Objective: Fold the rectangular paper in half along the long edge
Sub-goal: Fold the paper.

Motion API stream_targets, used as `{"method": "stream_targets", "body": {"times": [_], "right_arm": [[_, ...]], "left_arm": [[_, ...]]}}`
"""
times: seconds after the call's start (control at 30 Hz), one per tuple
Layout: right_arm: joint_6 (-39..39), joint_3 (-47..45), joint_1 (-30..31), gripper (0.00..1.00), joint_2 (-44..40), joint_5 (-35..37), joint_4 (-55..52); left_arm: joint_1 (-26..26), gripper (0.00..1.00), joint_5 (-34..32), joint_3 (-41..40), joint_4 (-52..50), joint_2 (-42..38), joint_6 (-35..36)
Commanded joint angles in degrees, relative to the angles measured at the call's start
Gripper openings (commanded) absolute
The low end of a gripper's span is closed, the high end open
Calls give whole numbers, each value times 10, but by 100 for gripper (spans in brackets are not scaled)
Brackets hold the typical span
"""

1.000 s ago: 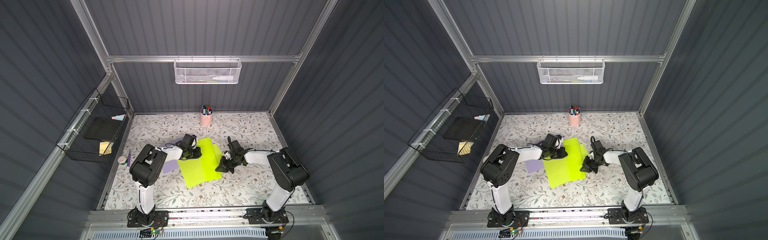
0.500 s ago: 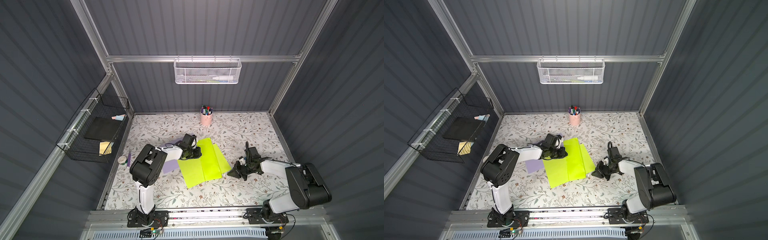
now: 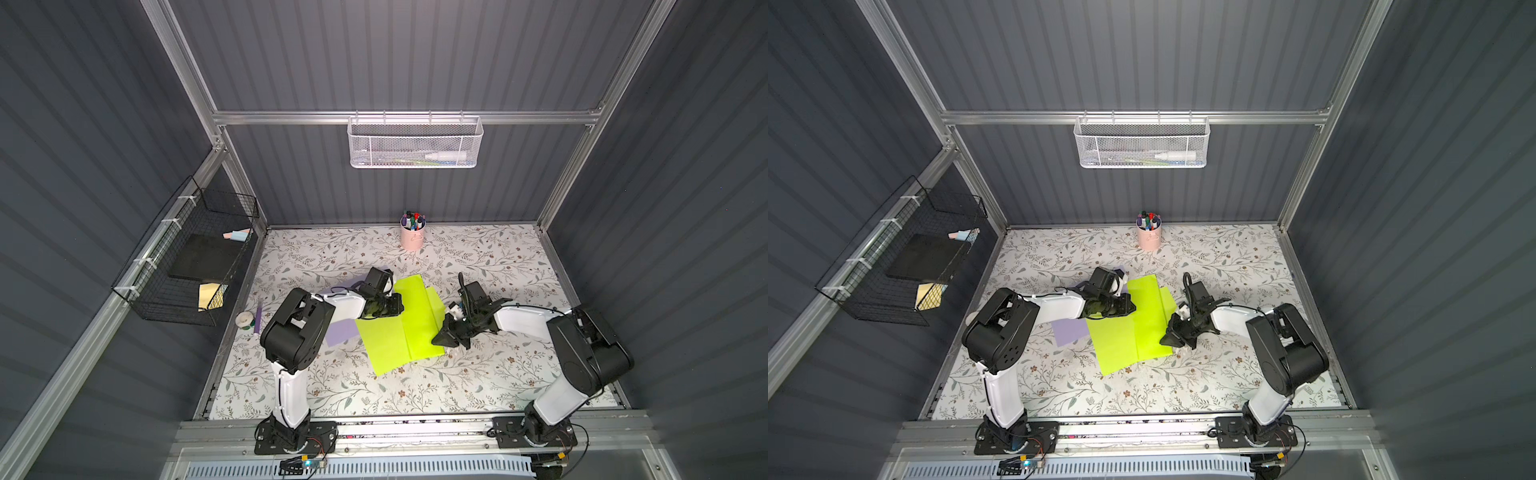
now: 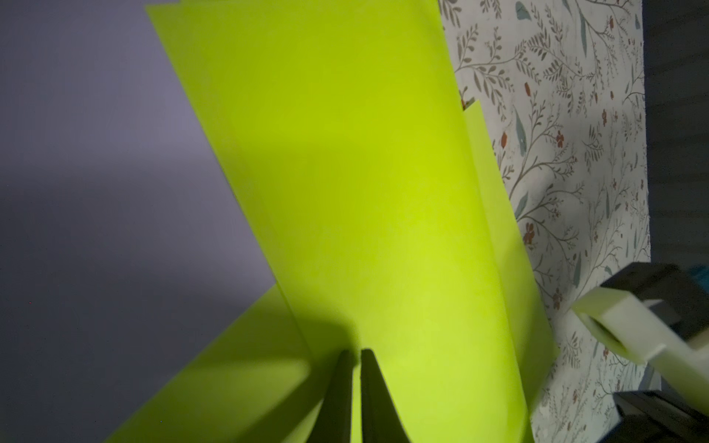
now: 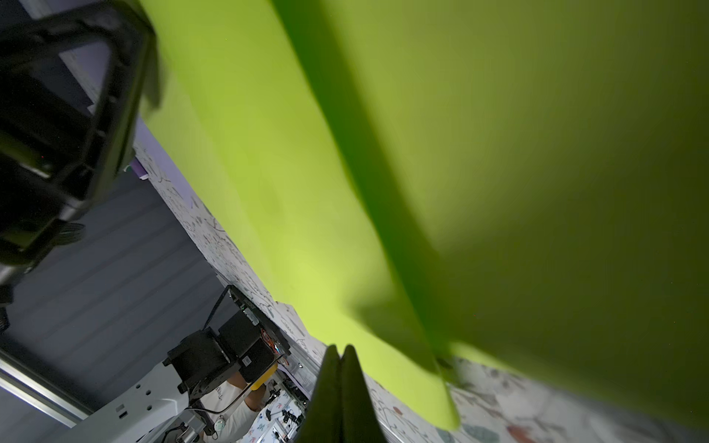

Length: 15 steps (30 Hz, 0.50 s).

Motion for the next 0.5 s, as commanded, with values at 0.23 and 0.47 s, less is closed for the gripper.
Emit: {"method": "stream_targets", "body": {"times": [0.23,0.47], "right_arm": [[25,-112,-68,0,-11,3,30],[-12,-135,-108,0,-54,11,-32]], "left_arm": [[1,12,-41,-22,-99,46,13],[1,12,-42,-20,-100,49,16]]}}
